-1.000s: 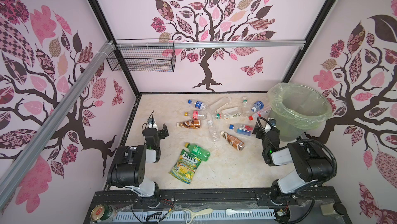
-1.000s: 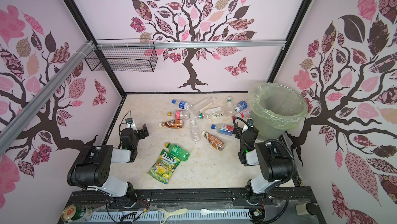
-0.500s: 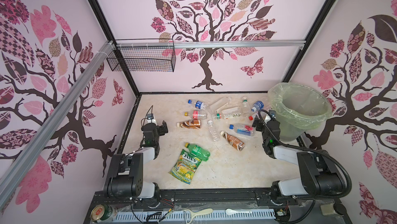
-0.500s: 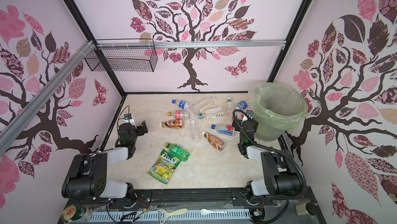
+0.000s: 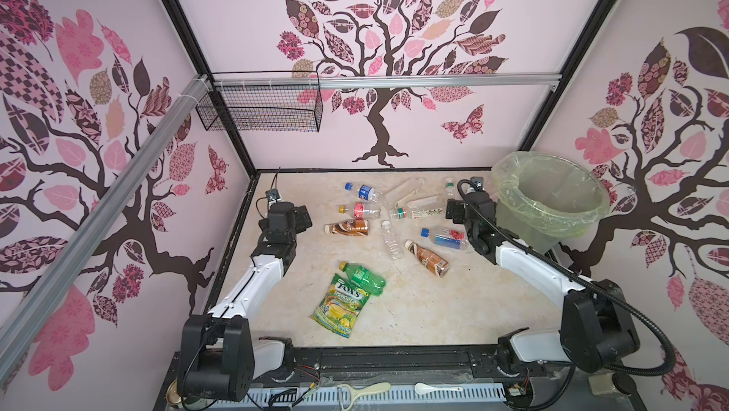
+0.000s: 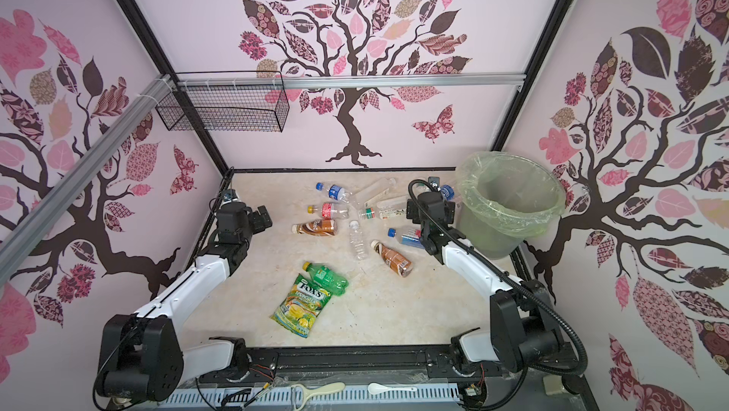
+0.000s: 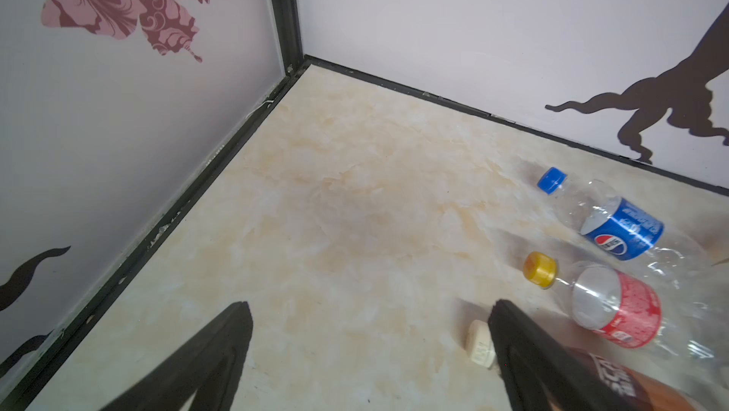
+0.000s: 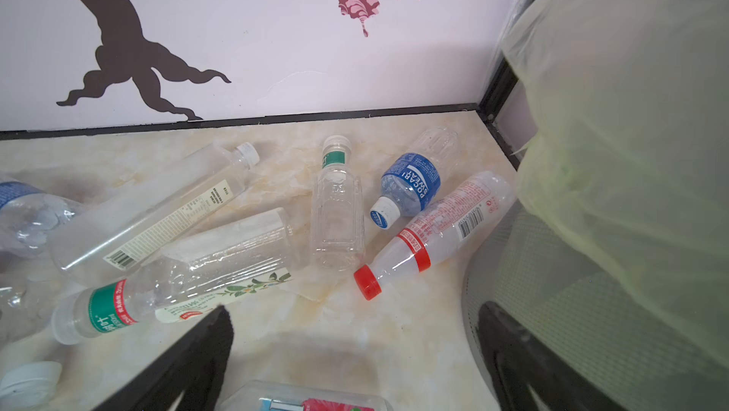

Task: Throw the plastic bottles in the bin
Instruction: 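Raise the left arm toward the bottle pile while the right arm swings over the bin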

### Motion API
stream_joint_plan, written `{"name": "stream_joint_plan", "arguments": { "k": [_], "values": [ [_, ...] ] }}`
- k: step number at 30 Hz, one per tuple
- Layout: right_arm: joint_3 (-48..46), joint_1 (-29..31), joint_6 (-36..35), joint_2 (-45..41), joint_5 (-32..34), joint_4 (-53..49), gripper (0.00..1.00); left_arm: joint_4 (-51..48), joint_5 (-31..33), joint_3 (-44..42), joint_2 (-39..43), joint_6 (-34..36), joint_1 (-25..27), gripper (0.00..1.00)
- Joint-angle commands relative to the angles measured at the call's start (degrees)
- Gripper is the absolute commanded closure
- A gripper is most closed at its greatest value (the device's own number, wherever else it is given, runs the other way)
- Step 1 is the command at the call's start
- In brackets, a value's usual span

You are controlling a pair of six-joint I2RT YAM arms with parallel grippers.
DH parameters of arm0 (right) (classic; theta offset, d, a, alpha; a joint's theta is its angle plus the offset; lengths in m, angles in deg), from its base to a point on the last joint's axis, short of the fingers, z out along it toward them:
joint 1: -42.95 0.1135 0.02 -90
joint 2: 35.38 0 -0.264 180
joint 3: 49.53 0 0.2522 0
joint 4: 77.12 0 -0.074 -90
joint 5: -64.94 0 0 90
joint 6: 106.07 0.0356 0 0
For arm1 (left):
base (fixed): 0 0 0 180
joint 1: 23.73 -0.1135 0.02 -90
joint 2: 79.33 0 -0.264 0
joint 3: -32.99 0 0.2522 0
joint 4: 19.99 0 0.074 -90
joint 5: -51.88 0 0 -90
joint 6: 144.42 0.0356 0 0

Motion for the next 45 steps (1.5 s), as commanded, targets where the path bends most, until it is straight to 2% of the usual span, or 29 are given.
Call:
{"name": "stream_joint_plan", "arguments": {
  "k": [1,7,10,12,15,18,20,24,27,33,40,45],
  "values": [
    [8.72,1.79,2.89,-2.53,2.97,-13.73,0.01,-11.74,2.74,7.94,-0.51,-2.18,6.43,0.02],
    [25.90,2.22,2.16,2.70,8.13,-23.50,0.01,-19.13,1.36,16.97,-4.54,-2.96,20.01,0.02],
    [32.84,1.89,-0.78,5.71,11.99,-24.57,0.03,-21.79,1.27,19.94,-5.84,-3.72,24.53,0.02],
    [37.69,-0.11,-0.48,8.34,12.15,-27.50,0.03,-22.44,0.18,21.06,-6.10,-4.76,26.01,0.02],
    [44.76,-7.16,5.99,11.89,8.14,-34.56,0.04,-22.76,-3.81,23.31,-6.97,-5.73,26.44,0.02],
    [49.04,-10.65,5.47,14.01,7.31,-37.40,0.05,-22.64,-4.81,25.83,-8.48,-5.23,26.55,0.02],
    [51.27,-11.79,4.59,15.41,6.32,-39.40,0.04,-20.97,-4.55,26.63,-9.50,-3.72,26.53,0.02],
    [55.84,-15.15,7.23,18.81,2.10,-46.29,0.06,-16.03,-0.67,28.05,-12.74,-1.60,26.55,0.01],
    [56.65,-15.51,5.67,19.04,0.72,-46.57,0.09,-14.17,0.88,30.97,-16.20,-1.75,26.61,0.02],
    [59.43,-15.52,6.78,22.46,-0.87,-50.76,0.15,-14.33,-1.52,32.99,-18.28,-9.98,26.64,0.02],
    [57.44,-16.27,6.18,22.89,0.30,-51.85,0.23,-16.75,-0.16,30.70,-15.55,-15.93,27.07,0.02],
    [54.60,-16.99,6.46,22.44,-1.74,-50.96,0.33,-18.07,-0.80,28.61,-11.65,-15.70,27.61,0.02]
  ]
}}
